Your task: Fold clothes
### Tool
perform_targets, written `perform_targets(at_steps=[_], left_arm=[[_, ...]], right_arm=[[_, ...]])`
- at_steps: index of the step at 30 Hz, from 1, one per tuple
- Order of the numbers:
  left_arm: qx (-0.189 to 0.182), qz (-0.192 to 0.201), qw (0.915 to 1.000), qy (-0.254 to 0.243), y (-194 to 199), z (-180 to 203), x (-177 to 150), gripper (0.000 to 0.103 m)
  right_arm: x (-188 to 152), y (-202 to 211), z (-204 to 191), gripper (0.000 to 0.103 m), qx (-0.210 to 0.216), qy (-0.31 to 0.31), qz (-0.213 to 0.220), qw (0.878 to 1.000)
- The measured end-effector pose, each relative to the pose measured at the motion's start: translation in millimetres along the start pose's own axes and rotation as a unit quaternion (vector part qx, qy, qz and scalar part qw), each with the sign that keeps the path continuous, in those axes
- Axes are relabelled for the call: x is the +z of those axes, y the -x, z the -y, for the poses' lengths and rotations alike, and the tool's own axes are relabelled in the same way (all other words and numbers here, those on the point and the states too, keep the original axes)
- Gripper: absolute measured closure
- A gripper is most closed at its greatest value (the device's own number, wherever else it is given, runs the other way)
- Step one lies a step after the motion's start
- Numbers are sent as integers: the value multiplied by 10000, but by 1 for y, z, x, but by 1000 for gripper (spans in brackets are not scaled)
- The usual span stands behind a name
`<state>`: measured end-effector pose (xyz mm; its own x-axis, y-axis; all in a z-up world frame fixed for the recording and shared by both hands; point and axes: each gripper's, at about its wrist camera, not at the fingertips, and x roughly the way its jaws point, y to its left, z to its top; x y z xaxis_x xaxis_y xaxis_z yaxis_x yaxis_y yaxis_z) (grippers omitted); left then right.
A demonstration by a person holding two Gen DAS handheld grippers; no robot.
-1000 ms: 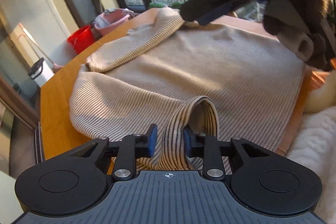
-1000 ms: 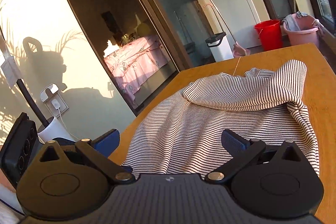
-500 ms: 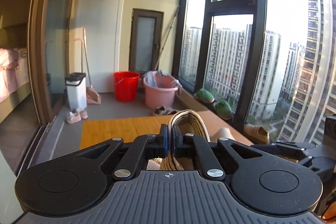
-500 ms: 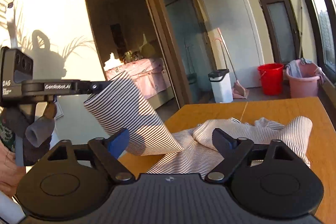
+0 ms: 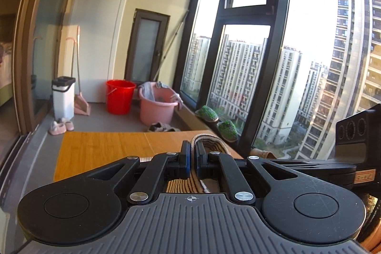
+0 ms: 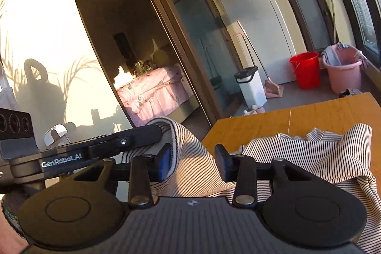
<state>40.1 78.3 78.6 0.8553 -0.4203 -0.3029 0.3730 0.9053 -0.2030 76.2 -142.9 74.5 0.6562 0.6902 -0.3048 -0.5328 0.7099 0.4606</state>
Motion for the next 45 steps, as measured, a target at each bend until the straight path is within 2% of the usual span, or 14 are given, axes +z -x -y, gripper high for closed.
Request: perform_targets(at_steps=[1,2,5,7,9,11,16,20,25,34,38,40,43,45], left_arm=[[80,48,10000,31,2,0,-5,97],[200,109,9997,52,3,0,-9,96],[588,352,9976,140,10,-1,-22,85],[874,658,9935,307,21,-5,-27,46],[1005,884,9896,528,28,-11,-32,32],[964,861,9898,601,26,-15,-36,25],[465,218,9961,714,4,-22,-44,9],[22,-465,9967,670,-19,-17,-59,4],[-251,-1202,9887,861,-41,-21,-80,1],[-305,-1799,9797,835,-59,-17,-96,0],[-341,-2009,9764,709,-67,-9,-101,0],[-334,-2104,9749,649,-71,-7,-103,0],[-283,-2202,9733,587,-76,-8,-103,0],[-269,-2207,9734,553,-79,-8,-100,0]], right_arm=[[2,-7,1,93,41,25,-69,10000],[4,-13,2,97,75,68,-137,9999],[21,-33,-1,99,-13,289,-166,9994],[43,-46,-6,99,-53,363,-56,9993],[69,-56,-16,99,-21,493,120,9987],[96,-62,-30,99,72,680,379,9969],[141,-63,-56,99,66,1200,890,9887],[154,-63,-44,99,-272,1298,950,9866],[157,-49,-3,99,-782,1224,1004,9843],[148,-10,79,99,-1610,893,1021,9776],[126,-2,127,99,-2032,721,638,9744],[106,-2,149,98,-2470,880,308,9645],[76,4,176,95,-3234,1096,56,9399],[63,14,191,92,-3329,841,-14,9392]])
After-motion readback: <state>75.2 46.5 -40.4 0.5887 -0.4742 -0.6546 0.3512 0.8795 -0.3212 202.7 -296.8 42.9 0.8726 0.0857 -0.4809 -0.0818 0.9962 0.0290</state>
